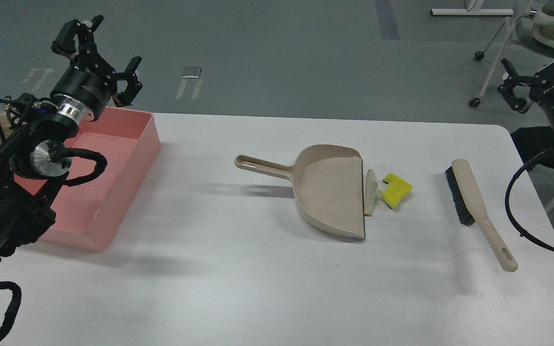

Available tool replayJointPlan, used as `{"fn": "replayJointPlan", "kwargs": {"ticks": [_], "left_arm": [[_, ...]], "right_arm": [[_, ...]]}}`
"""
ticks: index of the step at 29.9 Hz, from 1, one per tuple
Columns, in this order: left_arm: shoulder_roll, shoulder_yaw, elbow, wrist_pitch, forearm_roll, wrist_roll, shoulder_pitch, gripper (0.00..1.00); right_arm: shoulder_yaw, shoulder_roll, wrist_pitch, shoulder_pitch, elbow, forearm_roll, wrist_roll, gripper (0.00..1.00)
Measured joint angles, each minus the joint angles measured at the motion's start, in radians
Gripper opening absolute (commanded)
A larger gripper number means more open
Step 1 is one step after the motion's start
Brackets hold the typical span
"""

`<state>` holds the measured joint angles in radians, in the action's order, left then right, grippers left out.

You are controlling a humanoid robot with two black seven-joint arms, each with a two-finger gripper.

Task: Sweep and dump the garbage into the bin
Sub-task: 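Move the left gripper down toward the beige dustpan handle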

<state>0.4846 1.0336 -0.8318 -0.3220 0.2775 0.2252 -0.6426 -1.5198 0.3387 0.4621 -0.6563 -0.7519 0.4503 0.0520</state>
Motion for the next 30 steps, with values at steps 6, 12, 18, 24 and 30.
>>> {"fn": "replayJointPlan", "kwargs": {"ticks": [6, 12, 18, 24, 30], "left_arm": [[0.001, -0.012, -0.004, 0.0, 0.002, 0.006, -0.009, 0.98], [0.002, -0.015, -0.005, 0.0, -0.001, 0.007, -0.023, 0.98], [0.001, -0.014, -0.004, -0.003, -0.005, 0.007, -0.03, 0.98], [0.002, -0.016, 0.007, 0.004, -0.007, 0.0, -0.036, 0.98], [-0.007, -0.017, -0.001, -0.003, -0.003, 0.0, -0.033, 0.98]], "right_arm": [[-0.002, 0.001, -0.002, -0.001, -0.001, -0.001, -0.001, 1.0], [-0.002, 0.008, -0.007, -0.007, -0.001, -0.001, -0.001, 1.0], [-0.005, 0.009, -0.009, -0.008, -0.004, -0.003, -0.001, 1.0], [-0.006, 0.01, -0.003, -0.007, -0.008, -0.006, 0.001, 1.0], [-0.008, 0.008, 0.002, -0.007, -0.014, -0.007, -0.001, 1.0]]}}
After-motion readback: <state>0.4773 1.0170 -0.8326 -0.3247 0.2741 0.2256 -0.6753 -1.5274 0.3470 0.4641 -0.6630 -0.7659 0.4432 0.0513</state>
